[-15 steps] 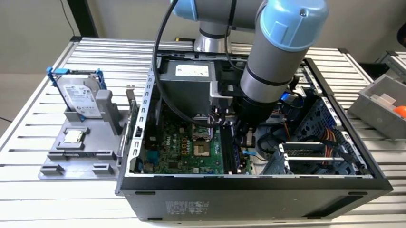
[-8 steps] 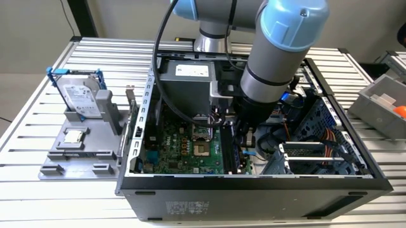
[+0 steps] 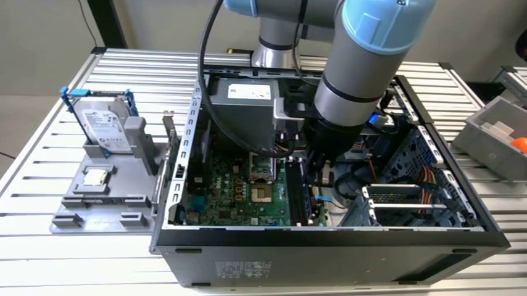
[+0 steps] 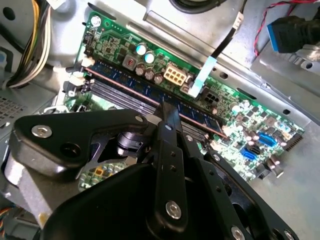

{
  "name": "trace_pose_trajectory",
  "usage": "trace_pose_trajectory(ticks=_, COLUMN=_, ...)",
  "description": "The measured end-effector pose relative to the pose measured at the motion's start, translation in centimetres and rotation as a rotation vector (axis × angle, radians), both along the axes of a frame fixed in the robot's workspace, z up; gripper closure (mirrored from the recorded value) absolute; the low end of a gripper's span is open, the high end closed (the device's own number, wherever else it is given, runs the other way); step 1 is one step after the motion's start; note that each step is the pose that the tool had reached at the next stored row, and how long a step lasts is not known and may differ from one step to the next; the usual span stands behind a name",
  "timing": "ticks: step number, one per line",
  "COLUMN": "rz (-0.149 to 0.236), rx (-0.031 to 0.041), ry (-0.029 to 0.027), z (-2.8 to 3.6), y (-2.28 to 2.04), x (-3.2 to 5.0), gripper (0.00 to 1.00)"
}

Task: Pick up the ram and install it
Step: 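Press down the ram until it locks into place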

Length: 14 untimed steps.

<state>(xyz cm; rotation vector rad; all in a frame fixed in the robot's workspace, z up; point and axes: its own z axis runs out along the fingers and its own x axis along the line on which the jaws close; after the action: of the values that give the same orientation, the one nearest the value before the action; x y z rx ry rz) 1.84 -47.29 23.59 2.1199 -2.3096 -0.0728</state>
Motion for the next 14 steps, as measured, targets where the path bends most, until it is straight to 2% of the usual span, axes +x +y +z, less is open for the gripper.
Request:
trace_pose_trajectory(ticks=9, rz=0.0, rx=-0.0001, ry=0.0011, z=0.56, y=0.0, x=0.0, gripper=1.0)
trace_pose_trajectory(ticks=14, rz=0.001, rx=0.0001, ry=0.0022, z=0.56, y=0.0, x=0.0, gripper=1.0)
